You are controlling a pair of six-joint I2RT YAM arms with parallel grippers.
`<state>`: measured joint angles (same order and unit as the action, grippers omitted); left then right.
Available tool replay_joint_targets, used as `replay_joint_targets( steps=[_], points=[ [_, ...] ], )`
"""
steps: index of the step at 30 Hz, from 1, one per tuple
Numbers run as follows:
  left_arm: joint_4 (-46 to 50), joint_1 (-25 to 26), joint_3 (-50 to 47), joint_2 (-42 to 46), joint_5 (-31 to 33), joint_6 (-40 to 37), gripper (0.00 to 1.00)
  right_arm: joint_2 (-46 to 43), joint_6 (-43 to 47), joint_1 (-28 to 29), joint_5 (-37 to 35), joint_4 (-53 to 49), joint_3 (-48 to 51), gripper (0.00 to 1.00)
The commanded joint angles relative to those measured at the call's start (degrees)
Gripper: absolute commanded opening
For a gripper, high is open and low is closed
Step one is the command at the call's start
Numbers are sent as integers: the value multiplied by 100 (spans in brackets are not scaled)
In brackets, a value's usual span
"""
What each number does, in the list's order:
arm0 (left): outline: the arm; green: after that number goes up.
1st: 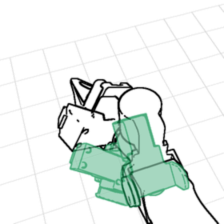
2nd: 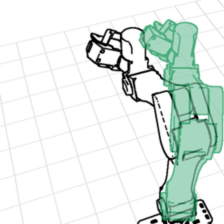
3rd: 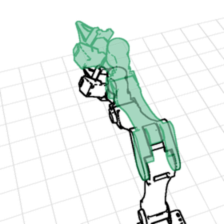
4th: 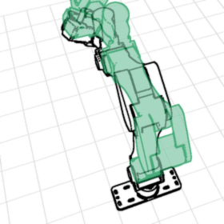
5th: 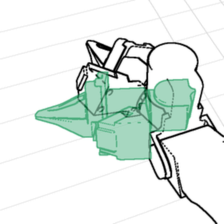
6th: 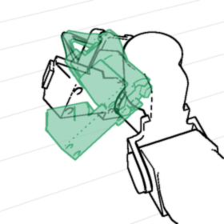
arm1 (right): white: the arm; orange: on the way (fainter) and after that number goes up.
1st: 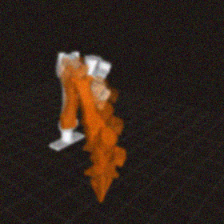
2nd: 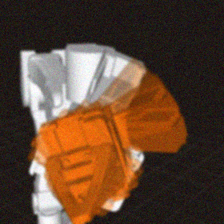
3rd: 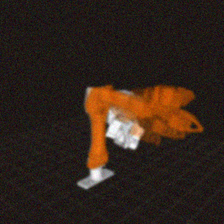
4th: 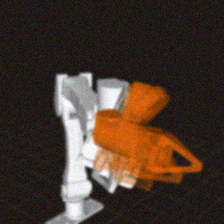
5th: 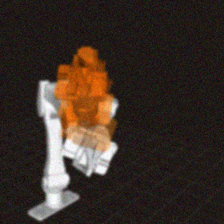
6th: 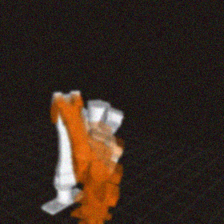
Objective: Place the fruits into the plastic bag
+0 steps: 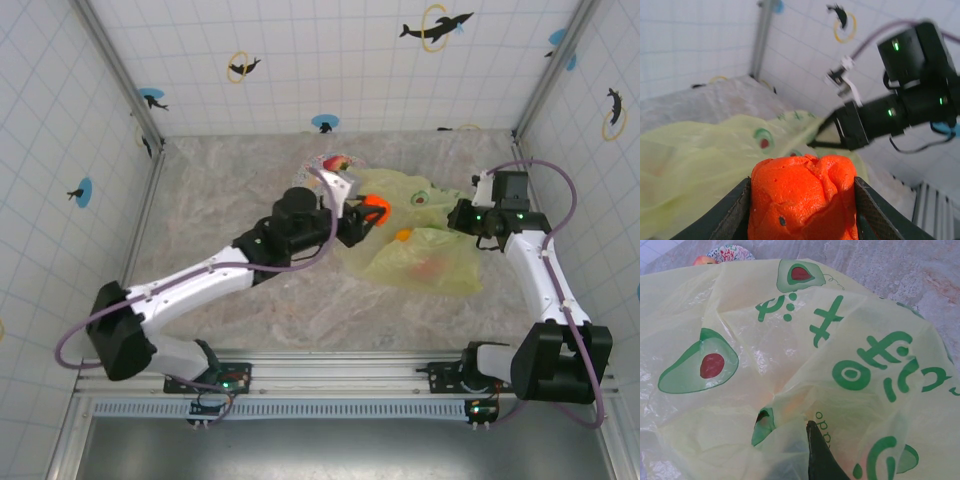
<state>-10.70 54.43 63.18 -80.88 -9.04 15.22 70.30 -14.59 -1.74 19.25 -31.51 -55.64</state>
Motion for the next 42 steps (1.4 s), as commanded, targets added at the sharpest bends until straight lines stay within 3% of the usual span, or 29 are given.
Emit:
replay_joint_targets(
  steps=[1,9,14,27,35,42],
  points=[
    [384,31,356,-566,-256,-517,41,-139,-18,41,62,64,-32,0],
    [1036,14,840,-1662,660,-963,41,-174,18,68,96,25,-88,0],
    [1054,-3,1353,-2450,823,-1050,42,-165,-9,138,123,74,-75,0],
    [449,5,2435,-4084,-788,-524,52,-165,-35,219,101,127,36,0],
    [504,-27,2431,-4021,-454,-535,69,-181,-9,205,70,141,119,0],
    [148,-161,1876,-3433,-330,-362,79,-181,0,209,36,140,132,0]
  ],
)
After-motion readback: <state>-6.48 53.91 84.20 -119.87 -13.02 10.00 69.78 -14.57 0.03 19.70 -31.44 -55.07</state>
